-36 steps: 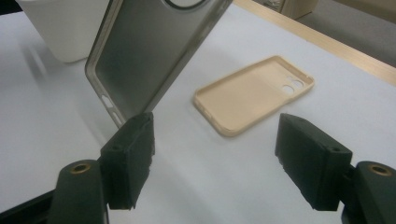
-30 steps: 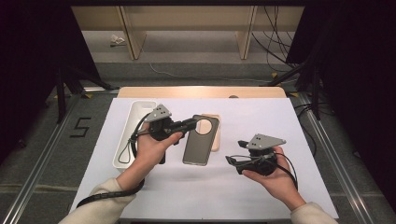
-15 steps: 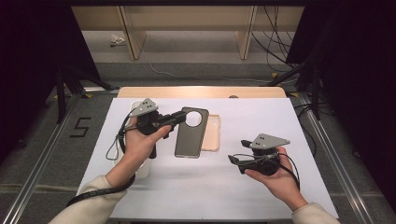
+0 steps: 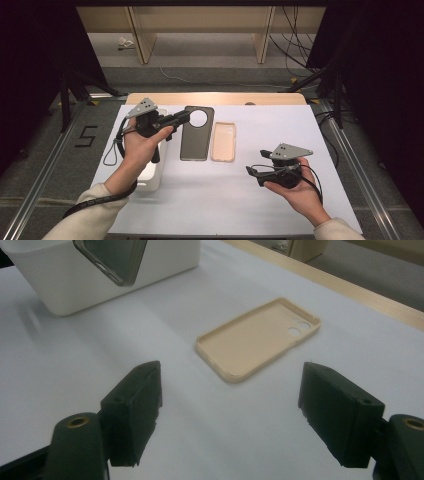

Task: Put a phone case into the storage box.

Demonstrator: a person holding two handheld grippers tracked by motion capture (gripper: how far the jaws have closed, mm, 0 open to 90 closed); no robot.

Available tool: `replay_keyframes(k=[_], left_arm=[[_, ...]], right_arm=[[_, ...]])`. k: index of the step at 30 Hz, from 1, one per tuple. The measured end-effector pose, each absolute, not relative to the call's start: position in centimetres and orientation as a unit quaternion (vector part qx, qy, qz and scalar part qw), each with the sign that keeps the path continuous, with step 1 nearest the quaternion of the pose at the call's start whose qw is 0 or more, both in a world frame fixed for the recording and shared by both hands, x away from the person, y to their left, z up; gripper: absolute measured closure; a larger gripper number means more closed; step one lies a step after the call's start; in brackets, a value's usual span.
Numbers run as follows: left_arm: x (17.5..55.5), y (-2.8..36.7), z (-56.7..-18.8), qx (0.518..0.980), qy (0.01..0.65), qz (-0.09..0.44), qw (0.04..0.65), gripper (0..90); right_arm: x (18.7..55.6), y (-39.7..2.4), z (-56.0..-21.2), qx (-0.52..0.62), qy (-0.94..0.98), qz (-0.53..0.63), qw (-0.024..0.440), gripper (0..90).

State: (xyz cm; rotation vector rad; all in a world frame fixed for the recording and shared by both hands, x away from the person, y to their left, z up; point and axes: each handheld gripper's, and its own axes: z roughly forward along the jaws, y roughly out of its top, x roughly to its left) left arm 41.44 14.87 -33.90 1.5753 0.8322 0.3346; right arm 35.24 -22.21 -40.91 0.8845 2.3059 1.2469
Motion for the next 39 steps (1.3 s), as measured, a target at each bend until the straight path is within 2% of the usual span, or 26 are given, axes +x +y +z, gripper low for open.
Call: replay_keyframes(k=[39], left_arm=[[44.1,19.9,-32.2,0.67,0.376,0.192,0.611,81.8]], right_arm=[[35.3,-22.7,-40.9,0.325,0.812,0.445,0.193,26.2]])
